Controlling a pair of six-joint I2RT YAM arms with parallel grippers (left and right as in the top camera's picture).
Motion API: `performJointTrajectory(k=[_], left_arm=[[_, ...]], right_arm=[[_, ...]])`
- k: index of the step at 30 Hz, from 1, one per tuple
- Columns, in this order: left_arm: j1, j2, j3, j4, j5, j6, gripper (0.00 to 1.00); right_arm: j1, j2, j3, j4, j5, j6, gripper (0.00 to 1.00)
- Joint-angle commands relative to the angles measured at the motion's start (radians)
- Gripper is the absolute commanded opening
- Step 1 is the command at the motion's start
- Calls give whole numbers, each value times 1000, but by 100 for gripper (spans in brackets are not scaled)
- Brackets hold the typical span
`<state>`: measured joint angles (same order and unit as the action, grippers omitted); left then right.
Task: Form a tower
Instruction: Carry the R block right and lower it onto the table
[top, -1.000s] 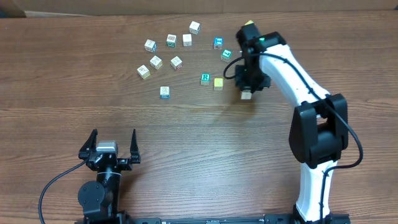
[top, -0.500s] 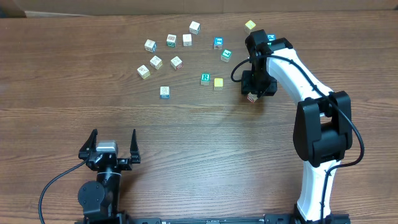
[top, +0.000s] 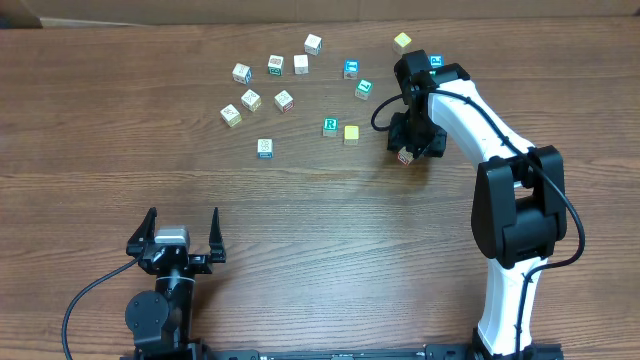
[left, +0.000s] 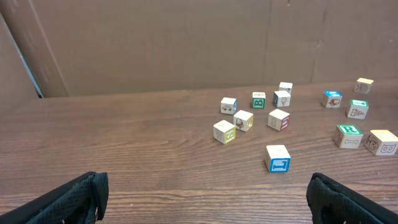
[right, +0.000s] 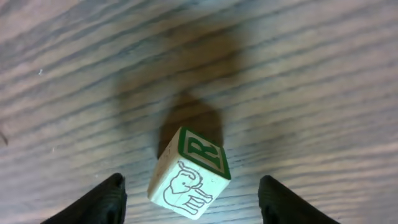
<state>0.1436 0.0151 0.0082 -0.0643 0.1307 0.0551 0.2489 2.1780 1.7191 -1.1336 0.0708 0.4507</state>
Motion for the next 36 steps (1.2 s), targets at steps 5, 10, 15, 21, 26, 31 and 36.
performJointTrajectory(k=[5,10,15,21,26,31,36], left_arm=[[-7,-9,-3,-3,-3,-10,100],[-7,-9,-3,-3,-3,-10,100],[-7,-9,-3,-3,-3,-10,100],[-7,-9,-3,-3,-3,-10,100],[-7,-9,-3,-3,-3,-10,99],[-7,-9,-3,-3,-3,-10,99],[-7,-9,-3,-3,-3,-10,100]], right_arm=[[-2,-8,-10,13,14,216,63],[-2,-8,-12,10,14,216,48],[-2,-8,-12,-5,14,216,41],[-2,-8,-12,-5,14,216,46],[-2,-8,-27,-2,14,216,38],[-2,-8,-74,8,15,215,36],[-2,-8,-75,20,14,203,26]])
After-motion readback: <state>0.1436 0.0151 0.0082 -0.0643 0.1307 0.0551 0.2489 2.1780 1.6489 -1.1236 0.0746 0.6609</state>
